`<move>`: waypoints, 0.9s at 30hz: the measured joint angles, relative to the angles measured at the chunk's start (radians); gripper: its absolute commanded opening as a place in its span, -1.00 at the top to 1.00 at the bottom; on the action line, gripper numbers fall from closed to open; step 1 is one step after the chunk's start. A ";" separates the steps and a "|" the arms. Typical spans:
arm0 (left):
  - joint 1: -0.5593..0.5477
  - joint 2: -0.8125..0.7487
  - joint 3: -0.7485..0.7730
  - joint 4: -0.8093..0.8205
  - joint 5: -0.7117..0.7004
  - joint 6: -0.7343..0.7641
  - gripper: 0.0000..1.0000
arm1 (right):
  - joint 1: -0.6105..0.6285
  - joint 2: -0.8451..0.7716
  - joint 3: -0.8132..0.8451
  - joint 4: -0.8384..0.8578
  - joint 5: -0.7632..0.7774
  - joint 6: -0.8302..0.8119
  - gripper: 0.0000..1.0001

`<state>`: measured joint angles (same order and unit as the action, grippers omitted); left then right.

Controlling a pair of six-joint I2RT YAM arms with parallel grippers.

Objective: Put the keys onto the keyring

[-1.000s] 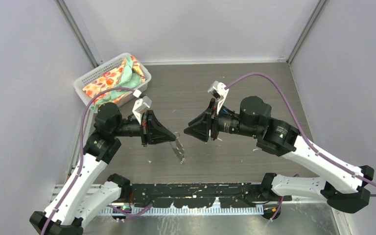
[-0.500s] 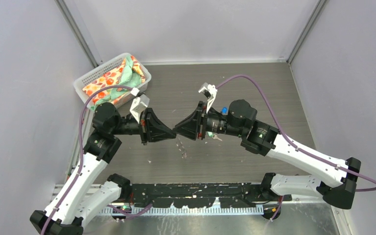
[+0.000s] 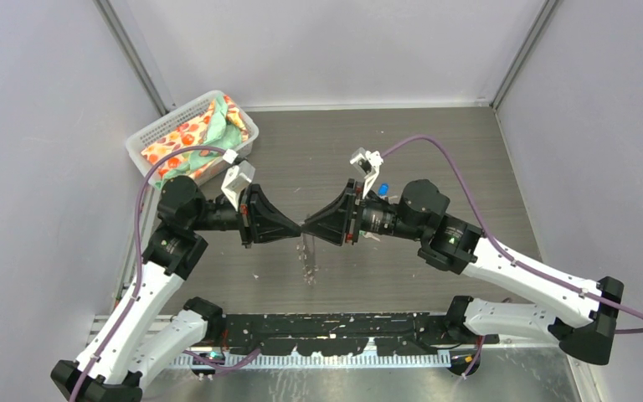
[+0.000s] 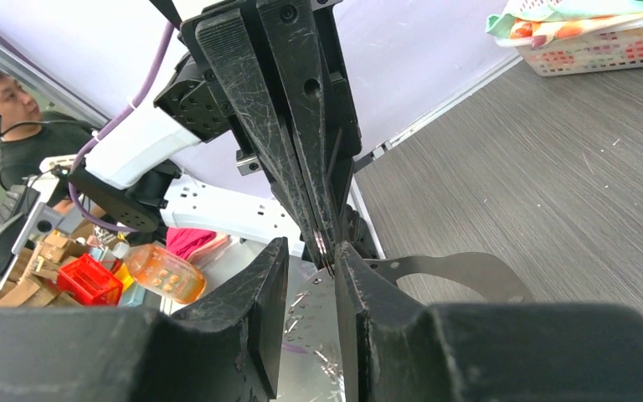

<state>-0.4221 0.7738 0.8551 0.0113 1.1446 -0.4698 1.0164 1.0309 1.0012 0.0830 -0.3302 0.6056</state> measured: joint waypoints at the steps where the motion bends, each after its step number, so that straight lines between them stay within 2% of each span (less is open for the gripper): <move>1: 0.000 0.000 0.000 0.000 0.000 -0.001 1.00 | 0.000 -0.006 -0.003 0.000 0.002 0.001 0.36; 5: 0.000 0.000 0.001 0.000 -0.001 -0.002 0.99 | -0.002 -0.022 -0.011 -0.001 0.008 0.004 0.38; 16: 0.000 0.001 0.006 0.000 -0.002 -0.002 0.99 | -0.004 -0.031 -0.018 -0.004 0.014 0.006 0.63; 22: 0.000 0.001 0.006 0.000 -0.002 -0.002 0.99 | -0.004 -0.021 -0.018 -0.003 0.014 0.014 0.65; 24: 0.000 0.001 0.006 0.000 -0.002 -0.002 0.99 | -0.004 -0.018 -0.018 -0.001 0.014 0.018 0.73; 27: 0.000 0.001 0.006 0.000 -0.002 -0.002 0.99 | -0.005 -0.013 -0.018 0.001 0.014 0.021 0.97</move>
<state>-0.4221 0.7746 0.8616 0.0109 1.1431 -0.4721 1.0111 1.0183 0.9833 0.0837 -0.3164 0.6262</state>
